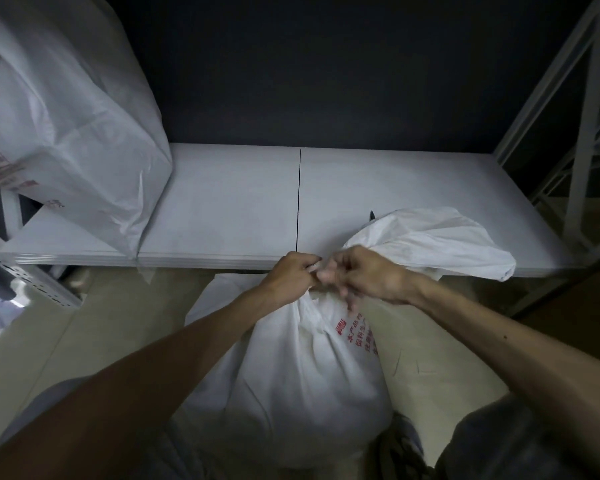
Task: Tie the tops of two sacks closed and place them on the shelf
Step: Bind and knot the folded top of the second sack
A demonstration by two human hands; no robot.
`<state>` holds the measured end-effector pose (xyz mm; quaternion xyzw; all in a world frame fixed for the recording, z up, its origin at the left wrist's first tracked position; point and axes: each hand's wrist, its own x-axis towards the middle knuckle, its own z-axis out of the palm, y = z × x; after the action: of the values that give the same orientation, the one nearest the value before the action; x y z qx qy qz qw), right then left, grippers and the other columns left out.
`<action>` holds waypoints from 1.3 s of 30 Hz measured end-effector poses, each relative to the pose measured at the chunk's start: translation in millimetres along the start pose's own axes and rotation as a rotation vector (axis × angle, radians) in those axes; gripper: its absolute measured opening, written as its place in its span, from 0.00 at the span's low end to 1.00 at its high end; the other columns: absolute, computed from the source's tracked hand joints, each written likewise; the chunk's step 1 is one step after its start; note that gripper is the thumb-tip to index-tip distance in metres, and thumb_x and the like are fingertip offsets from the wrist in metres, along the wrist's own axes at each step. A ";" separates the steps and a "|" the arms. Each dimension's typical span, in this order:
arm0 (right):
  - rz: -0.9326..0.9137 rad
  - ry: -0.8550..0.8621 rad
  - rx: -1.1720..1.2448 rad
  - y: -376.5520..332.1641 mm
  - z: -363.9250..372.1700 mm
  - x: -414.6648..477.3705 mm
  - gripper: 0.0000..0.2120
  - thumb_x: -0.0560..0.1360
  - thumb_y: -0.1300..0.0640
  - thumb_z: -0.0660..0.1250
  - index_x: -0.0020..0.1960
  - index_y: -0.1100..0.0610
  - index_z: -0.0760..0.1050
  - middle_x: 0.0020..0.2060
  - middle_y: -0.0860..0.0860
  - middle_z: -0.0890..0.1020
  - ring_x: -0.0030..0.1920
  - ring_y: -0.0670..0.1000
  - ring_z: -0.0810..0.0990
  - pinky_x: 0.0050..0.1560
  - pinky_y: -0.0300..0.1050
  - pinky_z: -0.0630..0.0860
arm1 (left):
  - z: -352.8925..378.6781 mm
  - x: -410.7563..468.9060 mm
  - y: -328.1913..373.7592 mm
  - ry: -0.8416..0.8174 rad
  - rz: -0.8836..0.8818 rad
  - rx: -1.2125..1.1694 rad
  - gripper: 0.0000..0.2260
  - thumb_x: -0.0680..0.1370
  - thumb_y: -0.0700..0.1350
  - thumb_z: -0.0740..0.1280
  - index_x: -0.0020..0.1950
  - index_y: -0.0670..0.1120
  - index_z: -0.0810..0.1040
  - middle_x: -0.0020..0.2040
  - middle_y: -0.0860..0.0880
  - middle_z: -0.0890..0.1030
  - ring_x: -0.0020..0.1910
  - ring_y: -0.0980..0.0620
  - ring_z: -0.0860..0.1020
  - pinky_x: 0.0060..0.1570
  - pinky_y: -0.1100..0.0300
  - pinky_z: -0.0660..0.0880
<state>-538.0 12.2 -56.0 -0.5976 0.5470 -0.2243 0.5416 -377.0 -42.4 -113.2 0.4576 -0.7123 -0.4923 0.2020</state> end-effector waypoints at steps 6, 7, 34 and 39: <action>0.165 -0.017 0.045 30.5 17.4 -4.4 0.21 0.81 0.68 0.52 0.42 0.52 0.79 0.27 0.43 0.75 0.28 0.44 0.67 0.29 0.37 0.71 | -6.1 -2.8 -4.5 0.028 0.009 -0.026 0.14 0.70 0.49 0.65 0.42 0.37 0.80 0.43 0.34 0.80 0.39 0.51 0.74 0.43 0.56 0.68; 0.185 0.012 0.060 33.8 18.1 -3.7 0.21 0.80 0.69 0.51 0.45 0.54 0.80 0.25 0.39 0.76 0.28 0.43 0.67 0.29 0.35 0.71 | -7.0 -3.2 -5.0 0.025 0.011 -0.034 0.15 0.70 0.49 0.65 0.42 0.36 0.79 0.43 0.34 0.80 0.40 0.51 0.74 0.44 0.57 0.68; 0.269 0.379 0.661 42.4 37.2 32.5 0.10 0.75 0.73 0.61 0.43 0.62 0.77 0.35 0.56 0.80 0.25 0.46 0.66 0.20 0.35 0.61 | -7.7 -6.9 -6.6 0.032 -0.001 -0.307 0.07 0.76 0.35 0.71 0.53 0.38 0.85 0.38 0.47 0.83 0.40 0.55 0.79 0.50 0.59 0.75; 0.249 0.341 0.792 43.1 35.9 33.3 0.13 0.76 0.75 0.56 0.42 0.63 0.75 0.32 0.57 0.76 0.25 0.46 0.64 0.19 0.35 0.57 | -6.5 -7.1 -5.4 0.046 0.005 -0.336 0.07 0.75 0.34 0.72 0.52 0.39 0.85 0.38 0.44 0.84 0.38 0.54 0.80 0.47 0.62 0.77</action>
<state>-514.8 4.8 -116.4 -0.2282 0.5682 -0.4447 0.6537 -366.2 -40.2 -113.9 0.4268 -0.6164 -0.5933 0.2930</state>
